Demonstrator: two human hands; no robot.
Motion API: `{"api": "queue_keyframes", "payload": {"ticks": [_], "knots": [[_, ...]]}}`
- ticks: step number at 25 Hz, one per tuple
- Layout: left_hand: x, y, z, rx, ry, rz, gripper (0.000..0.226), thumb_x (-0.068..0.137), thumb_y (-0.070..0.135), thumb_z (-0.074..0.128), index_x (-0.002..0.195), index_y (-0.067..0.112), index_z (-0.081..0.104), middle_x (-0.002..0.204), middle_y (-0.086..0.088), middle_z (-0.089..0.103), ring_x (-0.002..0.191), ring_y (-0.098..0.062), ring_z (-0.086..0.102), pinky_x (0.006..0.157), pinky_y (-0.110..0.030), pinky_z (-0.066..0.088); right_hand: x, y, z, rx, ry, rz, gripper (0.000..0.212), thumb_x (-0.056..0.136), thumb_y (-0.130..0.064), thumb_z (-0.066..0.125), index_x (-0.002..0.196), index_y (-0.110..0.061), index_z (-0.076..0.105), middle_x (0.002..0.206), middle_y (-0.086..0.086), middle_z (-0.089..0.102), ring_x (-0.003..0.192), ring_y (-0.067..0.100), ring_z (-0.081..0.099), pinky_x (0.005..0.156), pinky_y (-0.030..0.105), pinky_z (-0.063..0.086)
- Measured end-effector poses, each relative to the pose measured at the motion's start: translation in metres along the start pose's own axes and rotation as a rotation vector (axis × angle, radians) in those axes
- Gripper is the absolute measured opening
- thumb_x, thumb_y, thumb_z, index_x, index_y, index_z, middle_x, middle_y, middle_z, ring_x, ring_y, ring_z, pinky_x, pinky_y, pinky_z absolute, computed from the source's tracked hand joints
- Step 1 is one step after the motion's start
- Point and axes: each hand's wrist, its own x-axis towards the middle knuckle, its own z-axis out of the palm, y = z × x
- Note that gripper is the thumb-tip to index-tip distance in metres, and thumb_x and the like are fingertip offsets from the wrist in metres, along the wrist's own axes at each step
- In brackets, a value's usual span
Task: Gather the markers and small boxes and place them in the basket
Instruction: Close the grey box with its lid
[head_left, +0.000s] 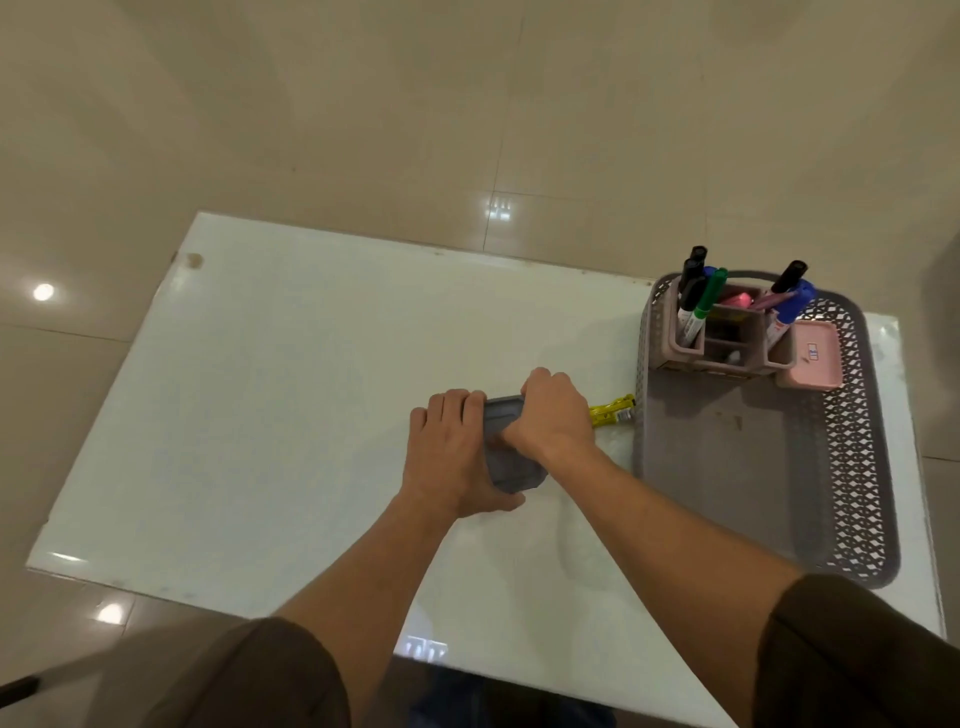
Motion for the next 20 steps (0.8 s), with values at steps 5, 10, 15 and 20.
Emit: {"api": "queue_keyframes", "payload": {"ticks": [5,10,15,20], "knots": [[0.001,-0.002,0.002,0.045,-0.021,0.033,0.126,0.031,0.093,0.059,0.131,0.018,0.044,0.123,0.002,0.049,0.107,-0.021,0.047,0.093,-0.037,0.040,0.001,0.001,0.001,0.120,-0.029,0.108,0.054,0.063,-0.030,0.082,0.107,-0.012,0.056,0.104,0.005,0.064,0.094,0.026,0.065,0.064,0.030,0.047],[0.006,-0.001,-0.005,0.108,-0.038,0.054,0.118,0.030,0.094,0.057,0.122,0.020,0.046,0.111,0.003,0.050,0.096,-0.021,0.047,0.089,-0.039,0.041,0.007,-0.001,-0.008,0.143,-0.119,0.129,0.047,0.065,-0.027,0.084,0.099,-0.013,0.055,0.090,0.000,0.061,0.085,0.022,0.061,0.063,0.030,0.048],[0.008,0.000,-0.014,0.142,-0.050,0.106,0.103,0.037,0.087,0.062,0.114,0.020,0.047,0.104,0.003,0.049,0.089,-0.021,0.045,0.086,-0.039,0.039,0.010,-0.005,-0.015,0.206,-0.234,0.146,0.023,0.065,-0.015,0.077,0.083,-0.010,0.063,0.072,0.003,0.058,0.064,0.020,0.054,0.056,0.028,0.044],[0.011,0.002,-0.014,0.118,-0.136,0.083,0.121,0.033,0.093,0.065,0.127,0.020,0.043,0.115,0.003,0.053,0.097,-0.022,0.051,0.090,-0.040,0.042,0.005,0.002,-0.018,0.159,-0.222,0.088,0.029,0.070,-0.019,0.076,0.094,-0.009,0.065,0.085,0.005,0.066,0.079,0.022,0.064,0.068,0.034,0.054]]}}
